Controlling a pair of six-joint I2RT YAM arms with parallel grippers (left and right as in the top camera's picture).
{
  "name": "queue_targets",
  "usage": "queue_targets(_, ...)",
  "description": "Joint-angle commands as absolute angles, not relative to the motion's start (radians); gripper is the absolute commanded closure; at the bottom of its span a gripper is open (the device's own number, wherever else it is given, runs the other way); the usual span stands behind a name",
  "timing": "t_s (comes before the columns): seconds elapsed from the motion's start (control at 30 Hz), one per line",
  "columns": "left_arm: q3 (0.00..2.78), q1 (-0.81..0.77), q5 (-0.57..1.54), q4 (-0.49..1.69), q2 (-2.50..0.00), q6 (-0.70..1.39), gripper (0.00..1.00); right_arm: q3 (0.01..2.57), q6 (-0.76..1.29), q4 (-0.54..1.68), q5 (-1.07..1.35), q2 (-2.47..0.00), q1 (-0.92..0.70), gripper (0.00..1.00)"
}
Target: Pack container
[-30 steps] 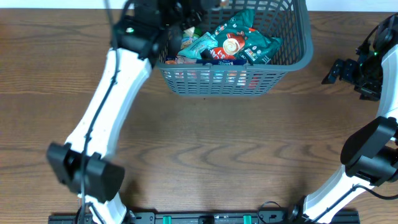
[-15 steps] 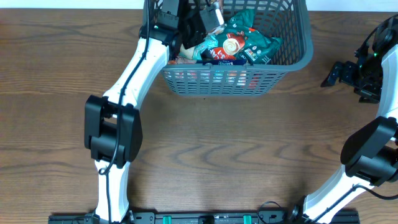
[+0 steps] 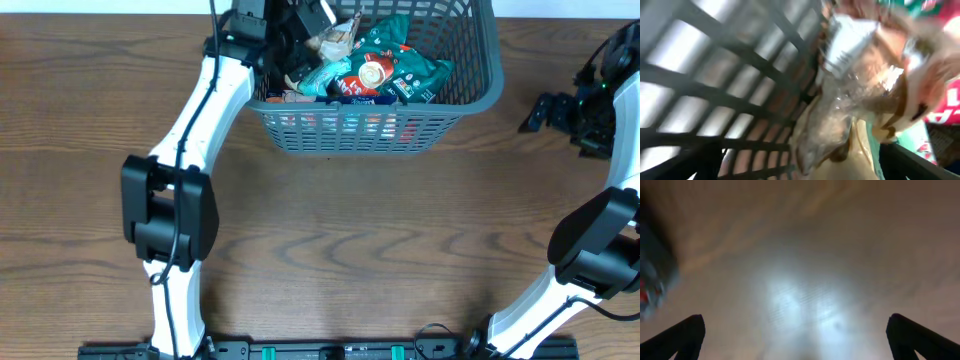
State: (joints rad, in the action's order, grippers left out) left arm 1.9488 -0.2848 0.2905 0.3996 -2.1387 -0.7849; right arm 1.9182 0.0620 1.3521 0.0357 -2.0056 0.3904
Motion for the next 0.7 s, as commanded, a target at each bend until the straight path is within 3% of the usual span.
queue_targets(0.0, 1.959, -0.278, 0.241, 0.4, -1.979, -0.752, 0.02, 1.927, 0.048, 1.286, 0.094, -2.008, 0.384, 0.01)
queue_targets(0.23, 1.959, -0.262, 0.052, 0.559, -1.782, -0.632, 0.02, 2.144, 0.02, 1.231, 0.161, -1.996, 0.366, 0.01)
queue_targets(0.4, 1.959, -0.188, -0.086, 0.841, -1.661, -0.313, 0.02, 2.382, -0.046, 1.313, 0.161, -1.972, 0.315, 0.01)
queue_targets(0.53, 1.958, -0.088, -0.094, 1.086, -1.578, -0.094, 0.02, 2.447, -0.037, 1.404, 0.162, -1.914, 0.273, 0.01)
queue_targets(0.67, 1.92, -0.016, -0.091, 1.213, -1.501, -0.069, 0.01, 2.447, 0.015, 1.494, 0.16, -1.821, 0.248, 0.01)
